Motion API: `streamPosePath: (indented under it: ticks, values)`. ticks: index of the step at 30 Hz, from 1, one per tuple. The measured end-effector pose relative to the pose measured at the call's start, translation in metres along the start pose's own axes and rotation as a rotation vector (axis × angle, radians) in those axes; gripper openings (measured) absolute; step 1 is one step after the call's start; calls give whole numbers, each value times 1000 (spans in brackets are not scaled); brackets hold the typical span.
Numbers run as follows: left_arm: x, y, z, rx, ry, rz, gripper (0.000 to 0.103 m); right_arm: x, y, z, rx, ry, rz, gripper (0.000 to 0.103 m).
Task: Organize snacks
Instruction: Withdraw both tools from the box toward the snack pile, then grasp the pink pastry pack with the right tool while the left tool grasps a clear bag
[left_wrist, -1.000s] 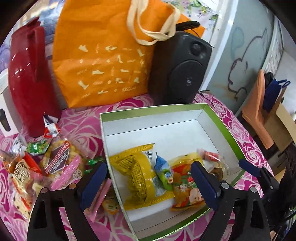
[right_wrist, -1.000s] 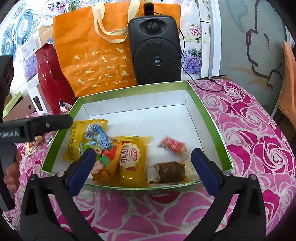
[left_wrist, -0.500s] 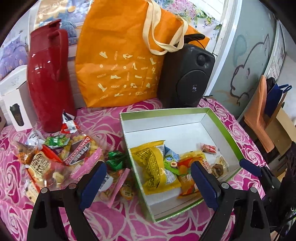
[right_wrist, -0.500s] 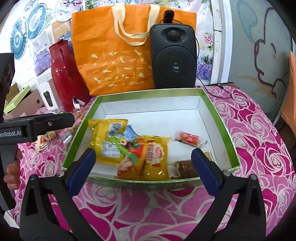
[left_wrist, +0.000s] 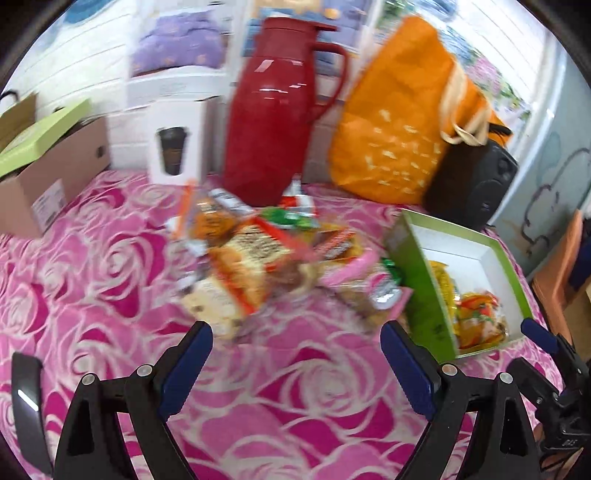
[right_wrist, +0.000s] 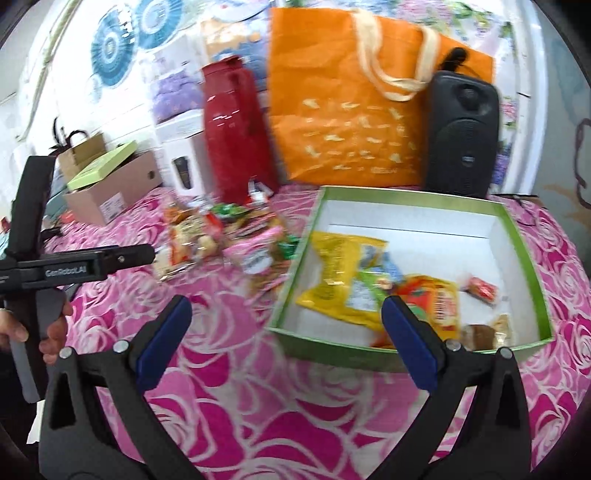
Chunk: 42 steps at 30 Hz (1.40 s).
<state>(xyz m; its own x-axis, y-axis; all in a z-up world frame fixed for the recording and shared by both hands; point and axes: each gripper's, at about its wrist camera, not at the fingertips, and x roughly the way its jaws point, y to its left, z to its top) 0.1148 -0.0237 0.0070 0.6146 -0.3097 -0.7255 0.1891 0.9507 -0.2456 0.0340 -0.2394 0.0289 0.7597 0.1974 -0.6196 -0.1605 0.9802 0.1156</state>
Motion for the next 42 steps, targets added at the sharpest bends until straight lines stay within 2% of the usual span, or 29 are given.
streamPosePath:
  ticks: [6, 9, 11, 13, 14, 16, 19, 23, 24, 25, 27, 30, 33, 35, 37, 42]
  values:
    - [-9, 45, -3, -45, -19, 25, 94, 36, 38, 9, -46, 71, 118, 102]
    - [-12, 53, -3, -40, -25, 17, 94, 58, 51, 15, -95, 107, 109, 102]
    - [-12, 55, -3, -22, -25, 0, 94, 71, 55, 19, -134, 129, 83, 95]
    - [-10, 53, -3, 2, -20, -16, 94, 88, 57, 25, -186, 156, 48, 80]
    - [-7, 50, -2, 21, -14, -27, 94, 100, 58, 28, -219, 176, 21, 78]
    - [-3, 44, 0, 54, -9, -41, 87, 113, 57, 30, -245, 201, -11, 69]
    - [4, 38, 4, 86, 7, -70, 78, 134, 52, 35, -250, 243, -40, 62]
    - [17, 25, 13, 140, 7, -81, 76, 158, 50, 34, -283, 302, -124, 60]
    - [21, 21, 17, 155, 8, -79, 73, 164, 49, 32, -289, 320, -144, 44]
    - [26, 17, 19, 168, 13, -83, 66, 165, 50, 31, -312, 317, -168, 40]
    - [38, 10, 24, 189, 31, -95, 60, 158, 49, 32, -292, 317, -149, 35]
    - [56, 2, 29, 205, 52, -87, 59, 138, 44, 31, -176, 333, -6, 35]
    - [73, -5, 33, 218, 73, -82, 59, 115, 52, 17, -160, 357, 74, 35]
    - [82, -9, 34, 220, 69, -78, 50, 104, 56, 5, -169, 369, 92, 36]
    - [93, -10, 33, 219, 95, -72, 36, 94, 60, -9, -177, 364, 89, 36]
    - [89, -1, 31, 193, 109, -103, 30, 86, 56, -25, -101, 342, 103, 45]
